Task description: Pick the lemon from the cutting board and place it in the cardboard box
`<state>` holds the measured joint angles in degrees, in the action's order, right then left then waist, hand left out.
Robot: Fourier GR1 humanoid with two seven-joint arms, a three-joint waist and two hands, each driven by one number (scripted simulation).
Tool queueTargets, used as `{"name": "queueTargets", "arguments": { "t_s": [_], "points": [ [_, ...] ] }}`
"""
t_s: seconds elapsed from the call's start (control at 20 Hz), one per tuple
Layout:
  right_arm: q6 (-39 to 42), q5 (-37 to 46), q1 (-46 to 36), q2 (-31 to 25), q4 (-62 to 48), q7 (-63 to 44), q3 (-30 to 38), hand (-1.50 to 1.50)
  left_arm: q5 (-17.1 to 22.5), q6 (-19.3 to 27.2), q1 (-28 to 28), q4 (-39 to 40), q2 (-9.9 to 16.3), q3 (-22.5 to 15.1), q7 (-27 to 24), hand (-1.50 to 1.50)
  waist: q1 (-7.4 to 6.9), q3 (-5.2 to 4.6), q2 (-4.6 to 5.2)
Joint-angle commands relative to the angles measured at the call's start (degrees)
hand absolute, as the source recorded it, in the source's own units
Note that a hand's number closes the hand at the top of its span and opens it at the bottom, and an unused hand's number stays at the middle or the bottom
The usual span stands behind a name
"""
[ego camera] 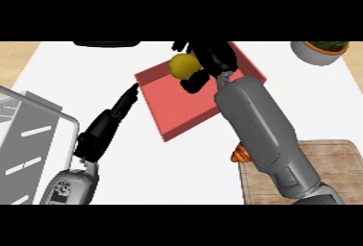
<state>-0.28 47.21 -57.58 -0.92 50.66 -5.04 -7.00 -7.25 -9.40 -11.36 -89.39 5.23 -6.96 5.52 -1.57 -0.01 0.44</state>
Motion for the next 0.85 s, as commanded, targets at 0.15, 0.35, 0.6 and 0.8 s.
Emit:
{"name": "queueTargets", "arguments": {
  "t_s": [0.15, 0.35, 0.6, 0.8],
  "points": [
    [-5.1, -7.4, -1.1, 0.9, -14.5, 6.4, 0.6, -1.5, -1.8, 0.5, 0.2, 1.2, -0.7, -0.9, -1.6, 0.0, -0.37, 0.01, 0.08],
    [-5.4, -13.5, -3.2, 0.8, -15.2, 14.4, 10.6, -1.5, -2.1, 1.3, -1.1, 1.7, -1.2, -0.5, -0.5, 0.0, 0.1, 0.07, 0.28],
    [-5.3, -23.9, -2.4, -0.4, -13.0, 19.1, 19.9, -1.5, -1.0, -0.1, 0.8, 2.4, 0.0, 0.4, -3.3, 0.0, 0.46, 0.07, 0.1],
    [-2.2, -30.6, -3.8, -2.9, -16.7, 21.8, 26.4, -1.5, -1.9, 0.5, -0.9, 4.8, -0.5, 0.6, -4.5, 0.0, 0.21, 0.05, 0.34]
  ]
}}
